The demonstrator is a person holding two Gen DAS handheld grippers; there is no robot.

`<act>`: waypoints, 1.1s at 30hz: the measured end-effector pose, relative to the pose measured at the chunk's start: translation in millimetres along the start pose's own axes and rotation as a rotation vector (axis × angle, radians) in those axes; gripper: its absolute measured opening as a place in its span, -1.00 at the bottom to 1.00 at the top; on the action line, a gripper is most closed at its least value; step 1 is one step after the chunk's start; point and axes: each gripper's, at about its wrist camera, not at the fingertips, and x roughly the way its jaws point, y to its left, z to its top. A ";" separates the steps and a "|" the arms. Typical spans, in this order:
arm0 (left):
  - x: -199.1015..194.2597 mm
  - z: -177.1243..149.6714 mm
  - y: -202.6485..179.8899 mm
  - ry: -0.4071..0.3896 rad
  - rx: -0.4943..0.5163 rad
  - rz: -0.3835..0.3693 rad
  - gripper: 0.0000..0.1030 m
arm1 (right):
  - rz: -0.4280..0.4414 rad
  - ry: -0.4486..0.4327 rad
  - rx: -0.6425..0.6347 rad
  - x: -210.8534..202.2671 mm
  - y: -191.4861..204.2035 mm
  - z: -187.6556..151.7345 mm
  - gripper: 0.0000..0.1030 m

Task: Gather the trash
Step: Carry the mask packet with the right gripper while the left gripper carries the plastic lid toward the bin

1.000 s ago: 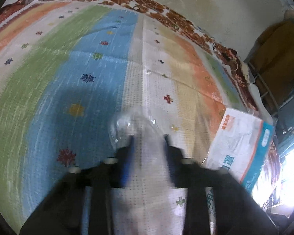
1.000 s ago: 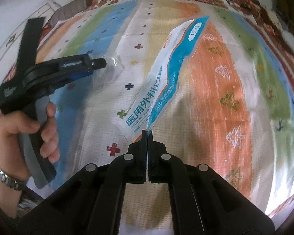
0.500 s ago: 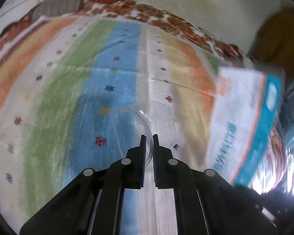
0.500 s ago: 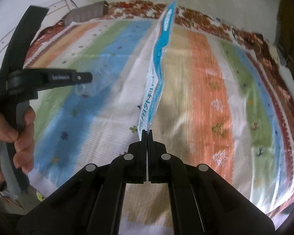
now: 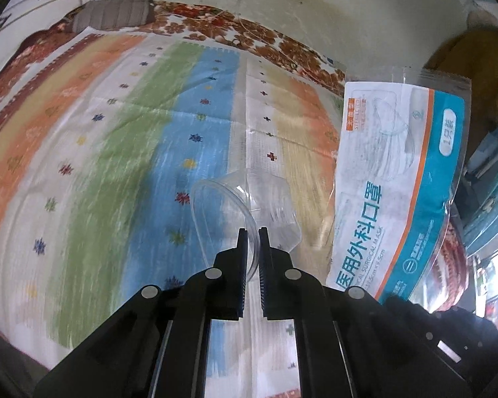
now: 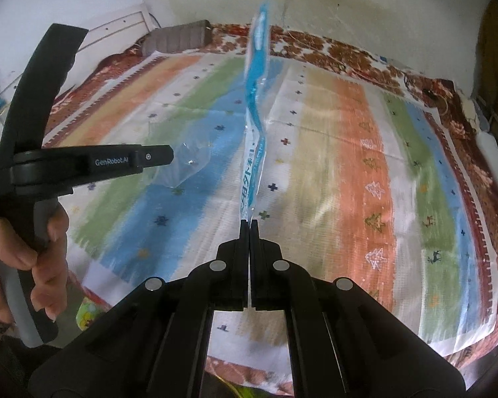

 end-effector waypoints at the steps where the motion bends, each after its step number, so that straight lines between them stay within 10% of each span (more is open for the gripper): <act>1: -7.5 -0.6 2.0 -0.012 -0.011 -0.010 -0.89 | 0.004 -0.007 -0.002 -5.1 1.5 -1.8 -1.00; 33: -130.2 -74.6 -15.5 -0.098 0.040 -0.107 -0.89 | 0.047 -0.142 0.012 -92.3 14.9 -57.7 -1.00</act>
